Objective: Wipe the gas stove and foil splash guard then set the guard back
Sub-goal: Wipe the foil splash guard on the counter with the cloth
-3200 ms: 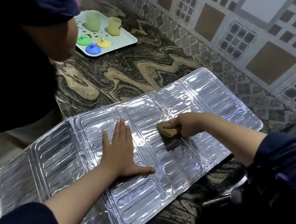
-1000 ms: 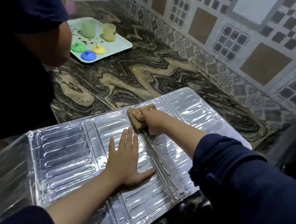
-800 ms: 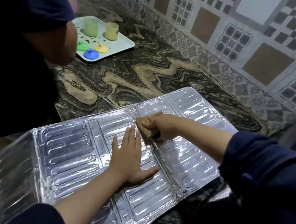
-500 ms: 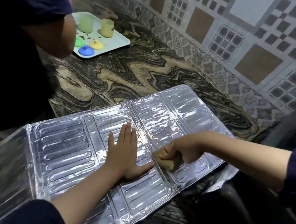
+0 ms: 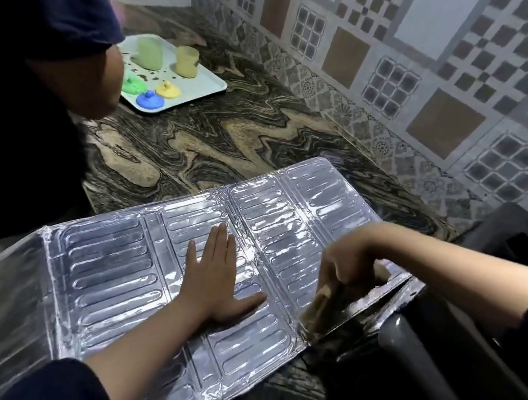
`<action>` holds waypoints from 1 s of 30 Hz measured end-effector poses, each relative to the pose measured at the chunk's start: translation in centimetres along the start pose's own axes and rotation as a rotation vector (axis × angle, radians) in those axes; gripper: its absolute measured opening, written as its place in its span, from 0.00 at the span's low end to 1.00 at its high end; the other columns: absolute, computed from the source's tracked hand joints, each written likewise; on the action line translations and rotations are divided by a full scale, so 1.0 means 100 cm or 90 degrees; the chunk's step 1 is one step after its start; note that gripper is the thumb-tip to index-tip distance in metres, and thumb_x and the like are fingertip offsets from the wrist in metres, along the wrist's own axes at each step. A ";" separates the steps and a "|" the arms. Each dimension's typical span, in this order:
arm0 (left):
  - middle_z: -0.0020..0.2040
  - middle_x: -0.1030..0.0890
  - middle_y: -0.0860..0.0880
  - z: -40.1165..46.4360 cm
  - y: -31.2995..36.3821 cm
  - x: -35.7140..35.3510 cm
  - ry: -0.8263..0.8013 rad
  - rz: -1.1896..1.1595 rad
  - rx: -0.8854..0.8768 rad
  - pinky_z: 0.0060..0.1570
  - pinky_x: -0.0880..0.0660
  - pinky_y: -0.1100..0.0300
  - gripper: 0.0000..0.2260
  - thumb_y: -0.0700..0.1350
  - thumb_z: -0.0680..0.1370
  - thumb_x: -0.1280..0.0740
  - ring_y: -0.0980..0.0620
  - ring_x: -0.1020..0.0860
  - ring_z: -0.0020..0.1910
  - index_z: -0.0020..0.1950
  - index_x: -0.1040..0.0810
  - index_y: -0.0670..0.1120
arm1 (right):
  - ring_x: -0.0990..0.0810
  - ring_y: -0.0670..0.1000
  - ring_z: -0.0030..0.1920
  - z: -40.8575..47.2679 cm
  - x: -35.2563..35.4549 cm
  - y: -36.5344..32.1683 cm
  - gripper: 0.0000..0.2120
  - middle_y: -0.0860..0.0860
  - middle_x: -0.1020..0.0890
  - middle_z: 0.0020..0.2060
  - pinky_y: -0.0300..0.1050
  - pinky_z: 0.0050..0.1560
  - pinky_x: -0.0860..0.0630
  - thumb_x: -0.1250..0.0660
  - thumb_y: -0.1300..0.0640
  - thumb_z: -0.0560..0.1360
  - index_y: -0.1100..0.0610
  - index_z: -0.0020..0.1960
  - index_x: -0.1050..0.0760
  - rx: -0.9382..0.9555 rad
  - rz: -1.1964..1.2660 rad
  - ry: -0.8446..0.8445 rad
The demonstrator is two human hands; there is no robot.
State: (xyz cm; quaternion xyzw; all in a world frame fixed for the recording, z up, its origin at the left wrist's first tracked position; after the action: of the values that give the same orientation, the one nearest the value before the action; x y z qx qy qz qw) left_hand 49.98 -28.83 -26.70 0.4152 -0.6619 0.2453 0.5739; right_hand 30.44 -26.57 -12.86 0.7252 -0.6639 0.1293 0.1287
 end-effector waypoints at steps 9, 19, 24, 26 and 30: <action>0.75 0.71 0.39 -0.016 -0.013 -0.001 -0.038 0.027 0.004 0.70 0.61 0.34 0.56 0.79 0.64 0.58 0.41 0.71 0.74 0.76 0.66 0.39 | 0.28 0.42 0.26 -0.021 0.083 0.004 0.31 0.45 0.18 0.37 0.33 0.22 0.34 0.46 0.72 0.71 0.46 0.65 0.25 0.033 0.104 0.461; 0.75 0.71 0.40 -0.029 -0.044 0.001 -0.037 0.029 0.050 0.71 0.60 0.34 0.56 0.79 0.65 0.58 0.42 0.70 0.74 0.77 0.64 0.39 | 0.42 0.63 0.74 0.111 0.088 -0.043 0.32 0.60 0.40 0.74 0.51 0.69 0.37 0.40 0.64 0.75 0.49 0.76 0.44 0.013 -0.007 0.510; 0.78 0.58 0.38 -0.015 -0.048 0.022 -0.047 0.058 0.054 0.68 0.64 0.32 0.58 0.81 0.63 0.52 0.40 0.59 0.77 0.78 0.55 0.39 | 0.54 0.62 0.76 0.123 0.092 -0.043 0.37 0.53 0.54 0.78 0.56 0.74 0.44 0.41 0.65 0.75 0.44 0.77 0.53 0.009 -0.013 0.475; 0.78 0.55 0.39 -0.004 -0.043 0.027 0.001 0.032 0.060 0.68 0.64 0.32 0.58 0.81 0.61 0.55 0.41 0.57 0.77 0.77 0.52 0.40 | 0.52 0.62 0.76 0.121 0.096 -0.044 0.37 0.53 0.53 0.78 0.55 0.74 0.42 0.40 0.64 0.75 0.44 0.77 0.53 0.002 -0.036 0.461; 0.78 0.63 0.40 0.015 -0.024 0.019 0.030 -0.011 0.039 0.68 0.64 0.33 0.56 0.80 0.64 0.54 0.43 0.63 0.77 0.78 0.58 0.39 | 0.45 0.61 0.75 0.118 0.103 -0.046 0.38 0.54 0.50 0.78 0.51 0.72 0.39 0.38 0.62 0.75 0.46 0.77 0.54 -0.022 -0.079 0.434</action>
State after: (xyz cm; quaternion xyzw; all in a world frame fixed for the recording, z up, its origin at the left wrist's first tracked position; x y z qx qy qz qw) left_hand 51.15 -31.77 -25.59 0.4326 -0.6368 0.2702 0.5782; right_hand 36.05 -40.01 -20.29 0.6769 -0.5396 0.3448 0.3630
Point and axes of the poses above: each hand's wrist, its own z-axis towards the middle knuckle, its own x-axis out of the back of the hand, y = z × x, the point moved 1 cm from there along z, towards the middle knuckle
